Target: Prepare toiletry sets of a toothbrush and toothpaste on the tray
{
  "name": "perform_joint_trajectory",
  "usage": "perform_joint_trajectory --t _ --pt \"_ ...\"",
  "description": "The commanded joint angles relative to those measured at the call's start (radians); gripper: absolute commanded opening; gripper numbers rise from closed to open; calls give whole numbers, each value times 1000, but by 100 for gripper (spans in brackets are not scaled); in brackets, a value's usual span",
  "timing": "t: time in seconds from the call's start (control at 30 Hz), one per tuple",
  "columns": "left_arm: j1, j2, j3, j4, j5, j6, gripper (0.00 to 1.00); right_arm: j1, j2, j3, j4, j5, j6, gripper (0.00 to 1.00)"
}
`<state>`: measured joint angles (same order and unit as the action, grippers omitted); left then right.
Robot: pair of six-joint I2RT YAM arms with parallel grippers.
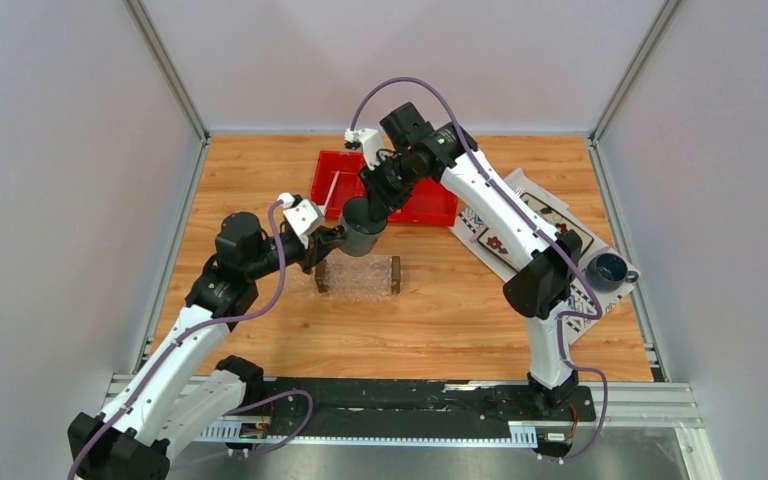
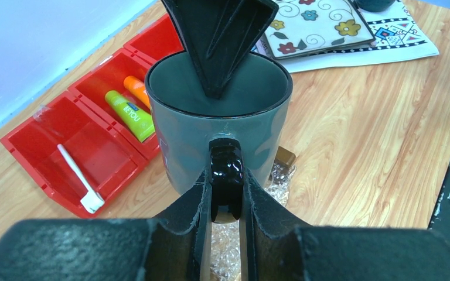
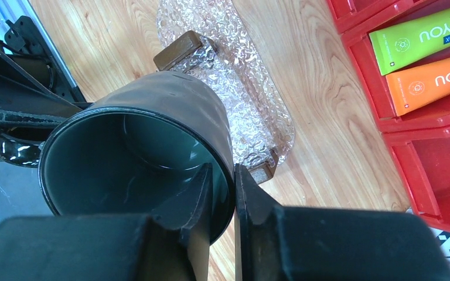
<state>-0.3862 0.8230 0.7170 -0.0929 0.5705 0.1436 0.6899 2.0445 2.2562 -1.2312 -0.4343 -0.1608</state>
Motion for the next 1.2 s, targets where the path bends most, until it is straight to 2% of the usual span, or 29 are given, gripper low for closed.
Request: perform_joint_trajectory --t 0.0,0.1,0.17,0.2,0.23,0.33,0.6,0.77,0.87,1.17 --pt "7 -24 45 116 -29 13 0 5 -27 14 -4 -17 -48 3" --pt "7 -21 47 101 -58 17 0 5 -50 8 -1 12 -43 0" --pt "7 -21 50 99 -66 19 9 5 -64 2 4 48 -39 0" --pt "7 -18 55 73 -67 19 14 5 -69 2 4 60 -40 0" --pt "7 -16 62 62 -66 20 28 5 -72 0 3 80 -36 0" --pt "7 -1 79 22 -58 30 50 5 -81 2 6 111 -29 0" --pt "7 -7 96 -36 -60 47 70 5 -84 23 9 158 -20 0" --pt "7 2 150 -116 -61 30 71 8 -81 29 24 242 -6 0" --pt "6 40 234 -175 -72 -1 72 22 -78 32 38 322 3 0" --pt "-3 188 413 -321 -198 -139 68 132 -49 65 96 561 29 0"
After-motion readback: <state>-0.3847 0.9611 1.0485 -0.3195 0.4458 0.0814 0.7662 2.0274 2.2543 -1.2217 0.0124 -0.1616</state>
